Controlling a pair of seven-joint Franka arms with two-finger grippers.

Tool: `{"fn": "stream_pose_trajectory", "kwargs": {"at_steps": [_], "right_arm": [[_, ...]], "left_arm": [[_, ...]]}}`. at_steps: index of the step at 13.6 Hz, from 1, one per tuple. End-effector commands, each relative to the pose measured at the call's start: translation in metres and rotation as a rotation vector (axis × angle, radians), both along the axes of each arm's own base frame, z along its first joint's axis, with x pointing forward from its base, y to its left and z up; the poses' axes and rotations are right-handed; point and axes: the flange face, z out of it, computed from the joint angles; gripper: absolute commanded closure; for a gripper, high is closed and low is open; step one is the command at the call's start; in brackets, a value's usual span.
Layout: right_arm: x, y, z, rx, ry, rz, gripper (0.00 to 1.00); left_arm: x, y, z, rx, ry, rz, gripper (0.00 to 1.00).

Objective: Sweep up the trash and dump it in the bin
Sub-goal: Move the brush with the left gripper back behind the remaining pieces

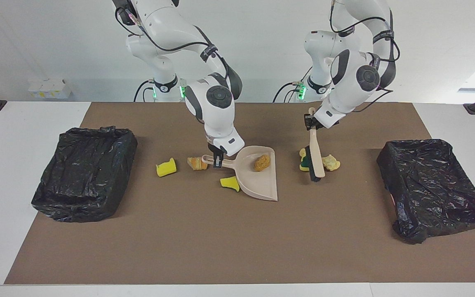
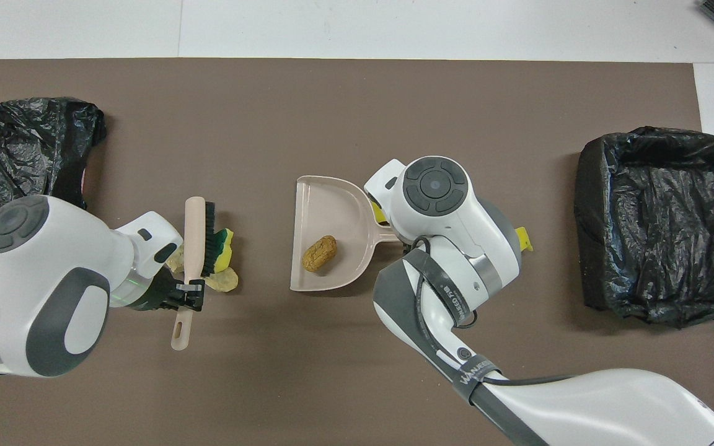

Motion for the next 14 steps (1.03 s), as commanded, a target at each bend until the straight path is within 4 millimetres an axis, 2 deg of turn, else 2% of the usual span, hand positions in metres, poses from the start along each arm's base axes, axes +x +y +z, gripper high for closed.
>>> {"fn": "stream_pose_trajectory", "kwargs": {"at_steps": [1,4,7,9,11,12,14], "right_arm": [[-0.007,-0.003,0.003,0.005,0.001,0.017,1.00],[-0.007,-0.002,0.003,0.005,0.001,0.017,1.00],[-0.007,-0.002,0.003,0.005,0.001,0.017,1.00],[-0.007,-0.003,0.003,0.005,0.001,0.017,1.00],[-0.007,-0.003,0.003,0.005,0.001,0.017,1.00],[-0.007,-0.003,0.003,0.005,0.001,0.017,1.00],[-0.008,-0.001,0.003,0.004,0.002,0.020,1.00]], "left_arm": [[-0.005,0.041,0.001,-0.001,-0.032,0.099,1.00],[0.003,0.087,-0.001,0.005,-0.038,0.194,1.00],[0.002,0.097,-0.002,0.089,-0.048,0.148,1.00],[-0.003,0.084,-0.015,0.112,-0.011,0.185,1.00],[-0.018,0.052,-0.036,0.148,0.039,0.199,1.00],[-0.020,0.039,-0.038,0.159,0.040,0.209,1.00],[-0.026,-0.004,-0.048,0.197,0.043,0.247,1.00]]}}
